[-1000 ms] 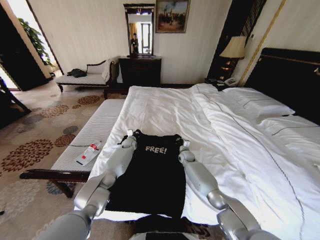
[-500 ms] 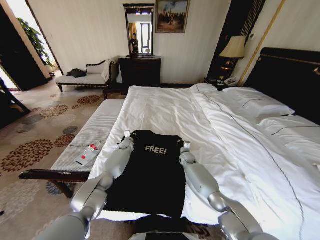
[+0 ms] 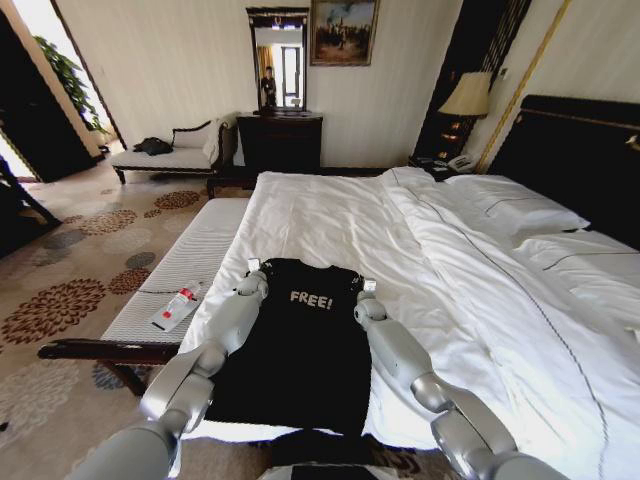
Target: Fold the clothes on the bed.
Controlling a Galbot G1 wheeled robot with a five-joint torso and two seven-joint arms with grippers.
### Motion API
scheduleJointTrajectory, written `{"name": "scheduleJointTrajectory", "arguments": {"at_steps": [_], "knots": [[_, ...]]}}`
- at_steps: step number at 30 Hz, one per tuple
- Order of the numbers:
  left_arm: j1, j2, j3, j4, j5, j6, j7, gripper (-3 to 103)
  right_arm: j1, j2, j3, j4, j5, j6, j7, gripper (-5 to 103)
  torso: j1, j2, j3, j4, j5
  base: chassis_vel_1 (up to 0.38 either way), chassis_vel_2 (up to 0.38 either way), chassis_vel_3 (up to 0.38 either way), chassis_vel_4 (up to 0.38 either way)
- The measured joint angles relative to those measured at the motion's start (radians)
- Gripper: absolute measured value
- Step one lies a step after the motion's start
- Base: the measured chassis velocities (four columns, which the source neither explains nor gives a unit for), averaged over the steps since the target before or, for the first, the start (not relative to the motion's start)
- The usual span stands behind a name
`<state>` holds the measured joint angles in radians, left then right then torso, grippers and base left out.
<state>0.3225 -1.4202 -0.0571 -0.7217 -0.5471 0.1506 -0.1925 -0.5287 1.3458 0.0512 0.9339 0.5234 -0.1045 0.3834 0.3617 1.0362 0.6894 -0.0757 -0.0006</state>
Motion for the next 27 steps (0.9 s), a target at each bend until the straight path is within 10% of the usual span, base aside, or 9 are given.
{"name": "scheduleJointTrajectory", "arguments": {"at_steps": [15, 27], "knots": [[0.23, 0.225, -0.03, -0.445, -0.141, -0.033, -0.072, 41, -0.212, -0.106, 0.124, 0.484, 0.154, 0.094, -0.052, 77, 0.0, 0.0, 0.0, 0.0006, -0.0003, 0.0, 0.0, 0.0, 0.0], [0.707, 0.387, -0.397, -0.897, -0.119, -0.035, -0.064, 89, -0.558, -0.116, 0.296, 0.807, 0.395, -0.022, 0.077, 100, -0.001, 0.0, 0.0, 0.001, -0.0003, 0.0, 0.0, 0.0, 0.0]]}}
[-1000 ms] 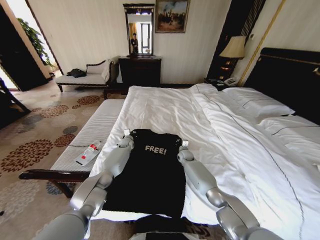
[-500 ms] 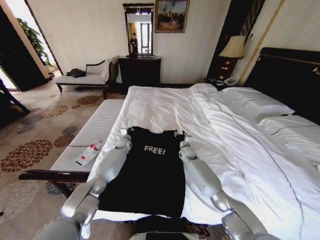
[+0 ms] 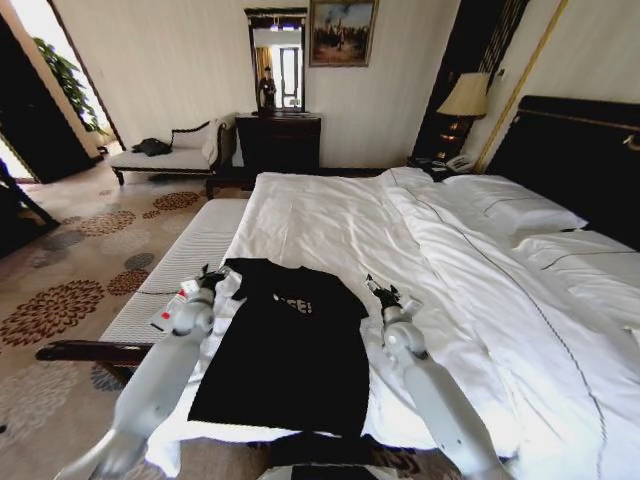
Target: Fold the clothes on the bed.
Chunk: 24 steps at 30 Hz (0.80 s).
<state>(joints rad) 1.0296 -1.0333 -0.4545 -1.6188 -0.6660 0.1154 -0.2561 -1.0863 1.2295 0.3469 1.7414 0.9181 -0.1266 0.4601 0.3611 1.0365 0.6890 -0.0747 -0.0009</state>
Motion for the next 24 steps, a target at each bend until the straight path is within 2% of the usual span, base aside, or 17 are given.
{"name": "scheduleJointTrajectory", "arguments": {"at_steps": [1, 3, 5, 6, 10, 15, 18, 20, 23, 24], "knots": [[0.027, 0.002, -0.021, -0.017, 0.004, -0.008, 0.01, 94, -0.014, 0.007, 0.006, 0.009, 0.016, -0.005, 0.007, 100, 0.0, 0.0, 0.0, 0.0, 0.0001, 0.0, 0.0, 0.0, 0.0], [0.042, 0.003, -0.035, -0.026, 0.006, -0.014, 0.015, 94, -0.023, 0.013, 0.011, 0.015, 0.026, -0.008, 0.013, 100, 0.0, 0.0, 0.0, 0.0001, 0.0003, 0.0, 0.0, 0.0, 0.0], [0.065, -0.001, -0.056, -0.031, 0.009, -0.029, 0.023, 100, -0.055, 0.037, 0.017, 0.022, 0.036, -0.014, 0.025, 100, 0.0, 0.0, 0.0, -0.0006, 0.0002, 0.0, 0.0, 0.0, 0.0], [0.06, -0.005, -0.054, -0.024, 0.01, -0.032, 0.023, 100, -0.063, 0.045, 0.013, 0.022, 0.027, -0.014, 0.026, 100, 0.0, 0.0, 0.0, -0.0014, 0.0003, 0.0, 0.0, 0.0, 0.0], [0.029, -0.016, -0.027, -0.008, 0.012, -0.029, 0.012, 100, -0.069, 0.061, -0.004, 0.02, 0.009, -0.014, 0.031, 100, 0.001, 0.0, 0.0, -0.0015, 0.0003, 0.0, 0.0, 0.0, 0.0], [0.015, -0.018, -0.005, -0.004, -0.001, 0.011, -0.002, 100, -0.062, 0.066, -0.009, 0.004, 0.015, -0.016, 0.037, 100, 0.001, 0.0, 0.0, -0.0008, 0.0003, 0.0, 0.0, 0.0, 0.0], [0.031, -0.011, -0.002, -0.02, -0.041, 0.074, -0.018, 100, -0.042, 0.061, 0.005, -0.015, 0.092, -0.035, 0.037, 100, 0.001, 0.0, 0.0, -0.0007, 0.0003, 0.0, 0.0, 0.0, 0.0], [0.032, -0.01, -0.002, -0.023, -0.051, 0.082, -0.021, 100, -0.039, 0.061, 0.007, -0.018, 0.103, -0.038, 0.036, 100, 0.001, 0.0, 0.0, -0.0007, 0.0003, 0.0, 0.0, 0.0, 0.0], [0.037, -0.003, -0.002, -0.054, -0.141, 0.14, -0.032, 100, -0.021, 0.061, 0.025, -0.046, 0.175, -0.046, 0.02, 100, 0.001, 0.0, 0.0, -0.0012, 0.0004, 0.0, 0.0, 0.0, 0.0], [0.037, -0.003, -0.002, -0.054, -0.141, 0.14, -0.032, 100, -0.021, 0.061, 0.025, -0.046, 0.175, -0.046, 0.02, 100, 0.001, 0.0, 0.0, -0.0012, 0.0004, 0.0, 0.0, 0.0, 0.0]]}}
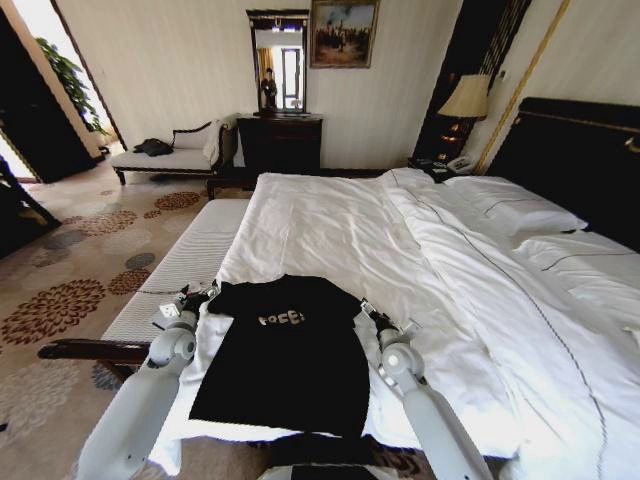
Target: Fold the clothes on the bed.
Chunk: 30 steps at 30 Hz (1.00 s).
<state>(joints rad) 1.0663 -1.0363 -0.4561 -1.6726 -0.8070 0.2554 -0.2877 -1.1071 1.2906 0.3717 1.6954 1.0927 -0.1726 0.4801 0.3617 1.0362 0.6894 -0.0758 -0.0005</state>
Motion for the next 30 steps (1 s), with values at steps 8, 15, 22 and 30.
{"name": "scheduleJointTrajectory", "arguments": {"at_steps": [8, 15, 22, 30], "knots": [[0.05, 0.004, -0.047, -0.062, -0.056, 0.017, 0.037, 100, 0.025, 0.013, -0.014, -0.048, 0.038, 0.004, -0.064, 100, 0.0, 0.0, 0.0, 0.0004, 0.0, 0.0, 0.0, 0.0, 0.0], [0.129, -0.035, -0.189, -0.176, -0.083, -0.005, -0.004, 100, 0.072, 0.017, -0.026, -0.114, 0.026, 0.015, -0.093, 100, 0.0, 0.0, 0.0, 0.0005, 0.0001, 0.0, 0.0, 0.0, 0.0], [0.19, -0.034, -0.256, -0.215, -0.085, -0.007, -0.022, 100, 0.072, 0.016, -0.043, -0.121, 0.009, 0.016, -0.109, 98, 0.0, 0.0, 0.0, 0.0005, -0.0001, 0.0, 0.0, 0.0, 0.0], [0.213, -0.058, -0.264, -0.241, -0.083, -0.007, -0.037, 100, 0.062, 0.015, -0.061, -0.113, -0.027, 0.015, -0.116, 66, 0.0, 0.0, 0.0, 0.0001, 0.0, 0.0, 0.0, 0.0, 0.0]]}}
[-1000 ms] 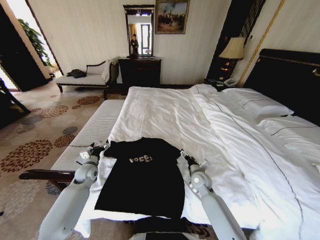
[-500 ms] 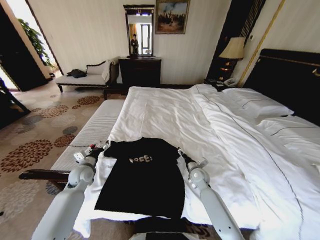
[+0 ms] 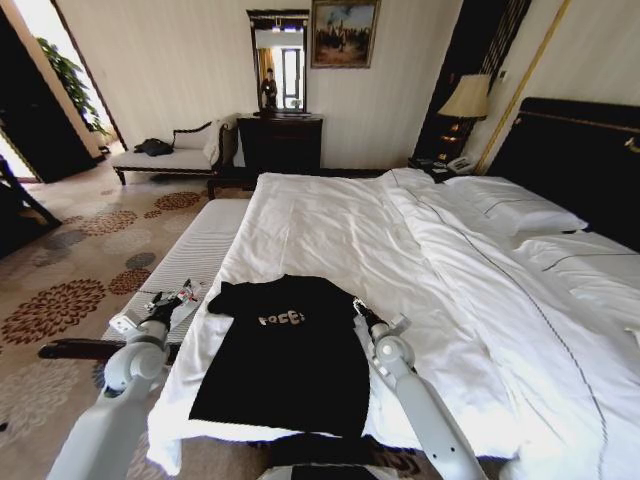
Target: Fold the clothes on the bed.
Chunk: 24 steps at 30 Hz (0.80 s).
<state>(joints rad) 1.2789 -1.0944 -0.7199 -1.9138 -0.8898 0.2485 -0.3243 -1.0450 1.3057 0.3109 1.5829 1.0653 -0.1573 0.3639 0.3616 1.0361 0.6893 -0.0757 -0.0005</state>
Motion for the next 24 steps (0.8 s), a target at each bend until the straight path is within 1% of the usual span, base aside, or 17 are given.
{"name": "scheduleJointTrajectory", "arguments": {"at_steps": [1, 2, 4, 5, 9, 10, 12, 13, 14, 15, 17, 18, 24], "knots": [[0.004, -0.004, 0.0, -0.004, 0.002, 0.0, -0.001, 100, 0.0, -0.002, -0.001, 0.002, -0.005, 0.001, -0.003, 66, 0.0, 0.0, 0.0, 0.0, -0.0001, 0.0, 0.0, 0.0, 0.0], [0.008, -0.006, 0.0, -0.006, 0.005, 0.0, -0.003, 100, -0.001, -0.003, -0.001, 0.005, -0.006, 0.003, -0.005, 56, 0.0, 0.0, 0.0, 0.0001, 0.0, 0.0, 0.0, 0.0, 0.0], [0.009, -0.006, 0.0, -0.007, 0.006, 0.0, -0.003, 100, -0.001, -0.004, -0.001, 0.006, -0.007, 0.004, -0.006, 56, 0.0, 0.0, 0.0, 0.0001, -0.0001, 0.0, 0.0, 0.0, 0.0], [0.015, -0.009, -0.002, -0.008, 0.011, -0.001, -0.003, 100, -0.001, -0.007, -0.001, 0.01, -0.007, 0.008, -0.011, 44, 0.0, 0.0, 0.0, 0.0001, -0.0001, 0.0, 0.0, 0.0, 0.0], [0.023, -0.01, -0.007, -0.008, 0.017, -0.002, -0.006, 100, -0.001, -0.014, 0.0, 0.012, -0.011, 0.014, -0.019, 44, 0.0, 0.0, 0.0, 0.0003, -0.0001, 0.0, 0.0, 0.0, 0.0], [0.023, -0.011, -0.008, -0.008, 0.018, -0.002, -0.008, 100, 0.0, -0.016, 0.0, 0.012, -0.014, 0.015, -0.022, 28, 0.0, 0.0, 0.0, 0.0002, 0.0, 0.0, 0.0, 0.0, 0.0], [0.023, -0.012, -0.008, -0.008, 0.019, -0.003, -0.009, 100, 0.0, -0.018, 0.0, 0.012, -0.017, 0.015, -0.025, 28, 0.0, 0.0, 0.0, 0.0002, 0.0, 0.0, 0.0, 0.0, 0.0], [0.023, -0.014, -0.008, -0.008, 0.019, -0.003, -0.011, 100, 0.0, -0.02, -0.001, 0.013, -0.021, 0.015, -0.028, 17, 0.0, 0.0, 0.0, 0.0002, -0.0001, 0.0, 0.0, 0.0, 0.0], [0.023, -0.015, -0.008, -0.008, 0.019, -0.003, -0.012, 100, 0.0, -0.022, -0.002, 0.013, -0.025, 0.015, -0.029, 17, 0.0, 0.0, 0.0, 0.0002, -0.0001, 0.0, 0.0, 0.0, 0.0], [0.023, -0.017, -0.008, -0.008, 0.02, -0.003, -0.013, 100, 0.0, -0.023, -0.004, 0.015, -0.028, 0.015, -0.03, 7, 0.0, 0.0, 0.0, 0.0001, 0.0, 0.0, 0.0, 0.0, 0.0], [0.023, -0.019, -0.007, -0.008, 0.021, -0.003, -0.015, 100, -0.001, -0.024, -0.005, 0.015, -0.028, 0.014, -0.03, 7, 0.0, 0.0, 0.0, 0.0002, 0.0, 0.0, 0.0, 0.0, 0.0], [0.023, -0.02, -0.006, -0.007, 0.023, -0.003, -0.016, 100, -0.002, -0.024, -0.006, 0.015, -0.028, 0.013, -0.03, 1, 0.0, 0.0, 0.0, 0.0002, 0.0, 0.0, 0.0, 0.0, 0.0], [0.021, -0.024, 0.001, 0.002, 0.033, -0.003, -0.018, 100, 0.008, -0.031, -0.001, 0.015, -0.03, 0.018, -0.03, 0, 0.0, 0.0, 0.0, 0.0002, 0.0, 0.0, 0.0, 0.0, 0.0]]}}
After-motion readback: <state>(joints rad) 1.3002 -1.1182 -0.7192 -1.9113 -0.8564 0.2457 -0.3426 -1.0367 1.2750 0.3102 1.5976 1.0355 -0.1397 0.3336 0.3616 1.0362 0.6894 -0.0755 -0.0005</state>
